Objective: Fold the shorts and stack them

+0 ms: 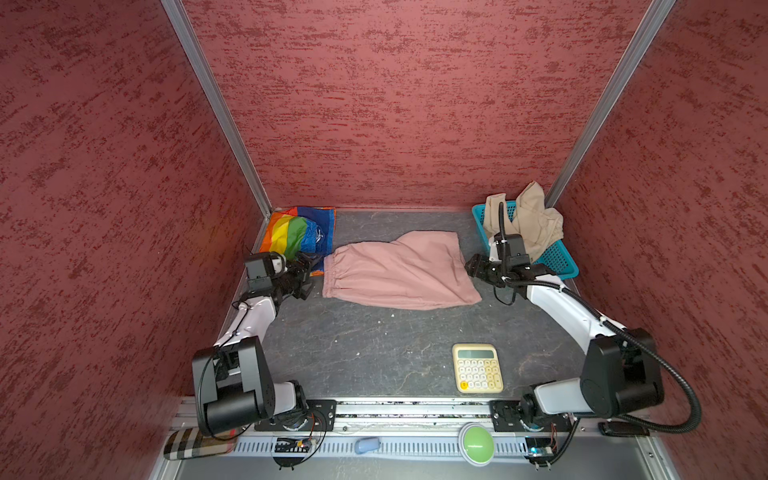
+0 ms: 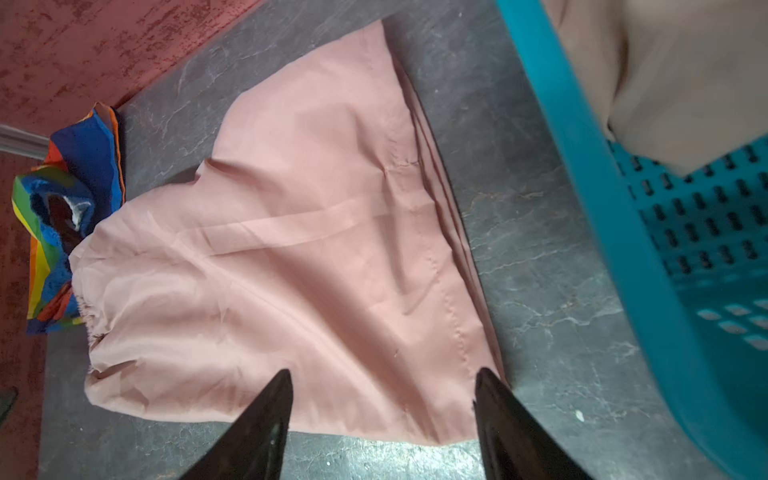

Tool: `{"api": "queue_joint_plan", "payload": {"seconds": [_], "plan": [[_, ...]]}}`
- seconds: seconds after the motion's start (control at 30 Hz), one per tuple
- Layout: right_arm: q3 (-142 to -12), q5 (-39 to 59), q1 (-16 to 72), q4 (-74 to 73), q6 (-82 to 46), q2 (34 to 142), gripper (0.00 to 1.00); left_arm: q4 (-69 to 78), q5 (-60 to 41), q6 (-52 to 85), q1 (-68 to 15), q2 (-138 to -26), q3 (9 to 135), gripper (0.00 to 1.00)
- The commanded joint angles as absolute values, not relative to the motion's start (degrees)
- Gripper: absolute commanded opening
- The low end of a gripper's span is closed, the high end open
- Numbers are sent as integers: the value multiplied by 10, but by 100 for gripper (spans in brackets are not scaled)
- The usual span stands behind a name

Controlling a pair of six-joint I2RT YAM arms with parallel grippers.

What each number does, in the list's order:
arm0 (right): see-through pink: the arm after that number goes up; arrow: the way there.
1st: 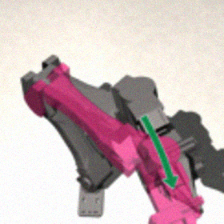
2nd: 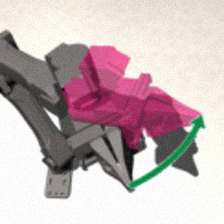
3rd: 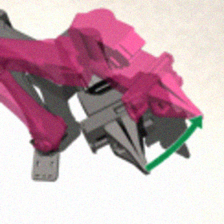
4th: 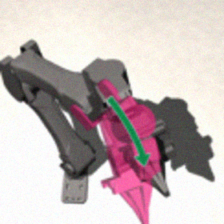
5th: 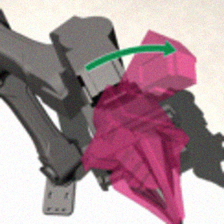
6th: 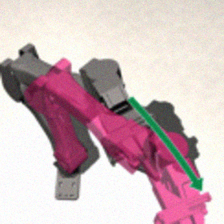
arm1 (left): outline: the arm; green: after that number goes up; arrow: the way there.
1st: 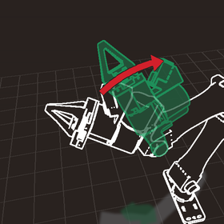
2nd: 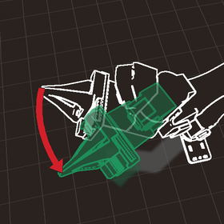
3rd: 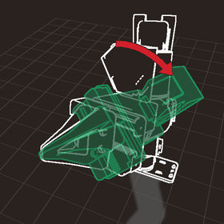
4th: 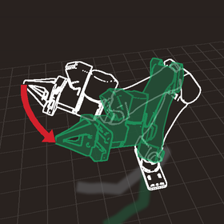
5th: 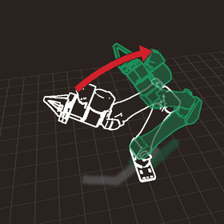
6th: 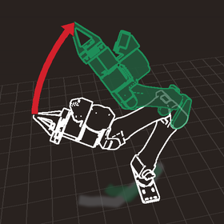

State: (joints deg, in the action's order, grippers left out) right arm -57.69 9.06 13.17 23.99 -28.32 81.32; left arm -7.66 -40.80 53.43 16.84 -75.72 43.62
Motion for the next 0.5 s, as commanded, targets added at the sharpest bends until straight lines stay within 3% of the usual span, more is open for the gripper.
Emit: {"api": "queue_joint_plan", "payload": {"seconds": [0.0,0.1,0.2,0.27,0.47], "plan": [[-594,109,160,227,-297,823,81,-166,-376,491,158,-757,480,99],[-603,156,185,170,-319,883,88,-92,-357,538,98,-773,501,99],[-616,205,193,97,-344,947,99,-1,-366,604,-6,-869,547,99],[-645,240,194,59,-359,990,99,38,-373,630,-58,-947,590,99],[-768,337,194,-21,-406,1117,99,82,-364,638,-66,-1078,638,99]]}}
